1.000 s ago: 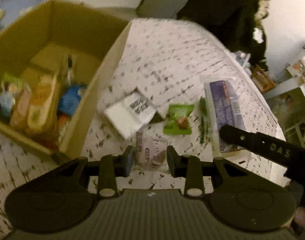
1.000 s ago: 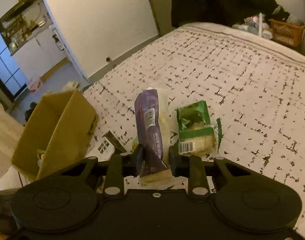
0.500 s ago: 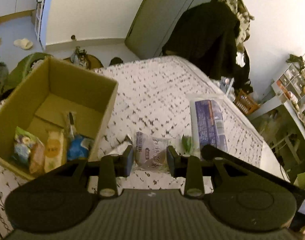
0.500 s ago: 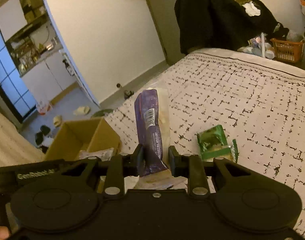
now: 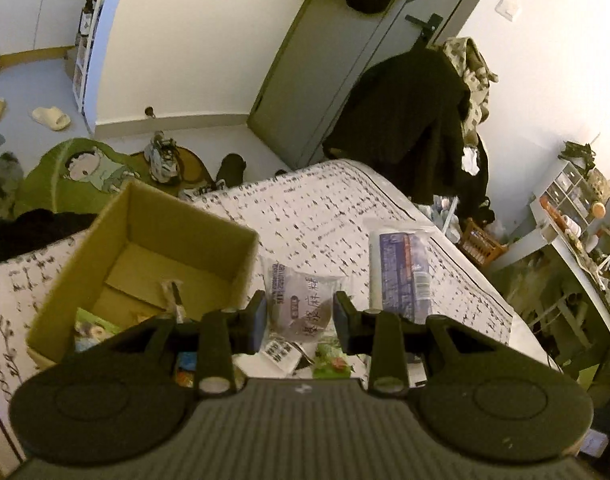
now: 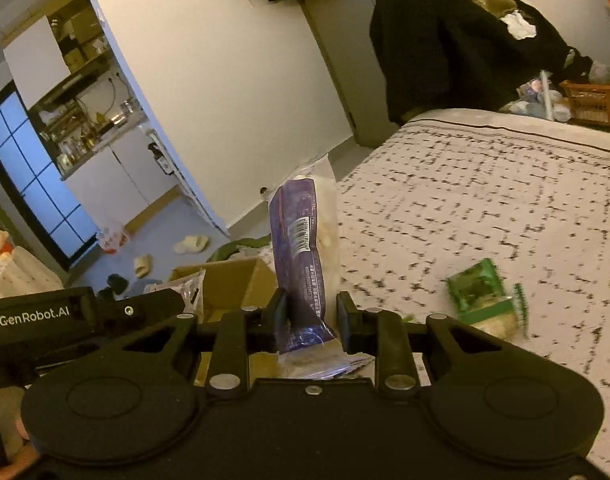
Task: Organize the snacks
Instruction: 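Carry both snacks into the cardboard box and open both grippers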
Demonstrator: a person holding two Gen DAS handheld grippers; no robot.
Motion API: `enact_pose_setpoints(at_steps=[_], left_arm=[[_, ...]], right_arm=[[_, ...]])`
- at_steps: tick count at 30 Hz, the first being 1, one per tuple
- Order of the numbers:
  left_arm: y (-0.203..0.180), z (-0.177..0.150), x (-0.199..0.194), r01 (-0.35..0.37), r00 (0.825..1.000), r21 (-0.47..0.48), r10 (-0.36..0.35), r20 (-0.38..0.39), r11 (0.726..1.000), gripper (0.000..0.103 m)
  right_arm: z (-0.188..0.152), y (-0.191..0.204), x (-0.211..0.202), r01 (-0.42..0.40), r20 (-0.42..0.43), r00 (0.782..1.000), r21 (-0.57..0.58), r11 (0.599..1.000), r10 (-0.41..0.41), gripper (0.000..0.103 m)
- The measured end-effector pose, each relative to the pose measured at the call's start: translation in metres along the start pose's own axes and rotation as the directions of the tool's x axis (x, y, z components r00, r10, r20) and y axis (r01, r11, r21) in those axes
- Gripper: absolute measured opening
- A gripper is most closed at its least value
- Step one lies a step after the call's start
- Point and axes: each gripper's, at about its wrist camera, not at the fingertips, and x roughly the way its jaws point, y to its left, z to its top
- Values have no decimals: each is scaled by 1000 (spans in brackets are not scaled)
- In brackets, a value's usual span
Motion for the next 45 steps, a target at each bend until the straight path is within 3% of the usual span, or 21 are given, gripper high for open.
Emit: enact_pose_setpoints(at_steps=[8, 16, 33, 36, 37, 38, 40, 45], left_arm=[[24, 14, -17, -33, 999, -22, 34, 41, 999, 33], [52, 24, -32, -67, 995, -51, 71, 65, 996, 33], [103, 33, -47, -138, 987, -105, 146, 68, 985, 33], [105, 32, -44, -142, 987, -106, 149, 61, 984, 33], [106, 32, -43, -143, 987, -108, 150, 58, 984, 33], [106, 31, -41, -142, 987, -108, 149, 56, 984, 33], [106, 30, -38, -142, 988, -106, 148, 51, 984, 34], [102, 25, -27, -136, 990, -102, 139, 28, 985, 34]], right_arm=[[-3, 27, 5, -40, 3, 999, -31, 999, 40, 25], [-6, 49, 24, -84, 4, 996, 42, 996, 84, 25], [-30, 92, 55, -104, -52, 993, -23, 994, 103, 26], [-31, 92, 58, -92, -42, 995, -25, 995, 91, 31], [-30, 92, 56, -86, -34, 996, -23, 996, 86, 36], [-28, 91, 53, -75, -20, 997, -25, 997, 74, 48], [-25, 91, 46, -45, 16, 999, -42, 998, 45, 58], [-23, 90, 39, -9, 2, 1000, -62, 998, 10, 67]])
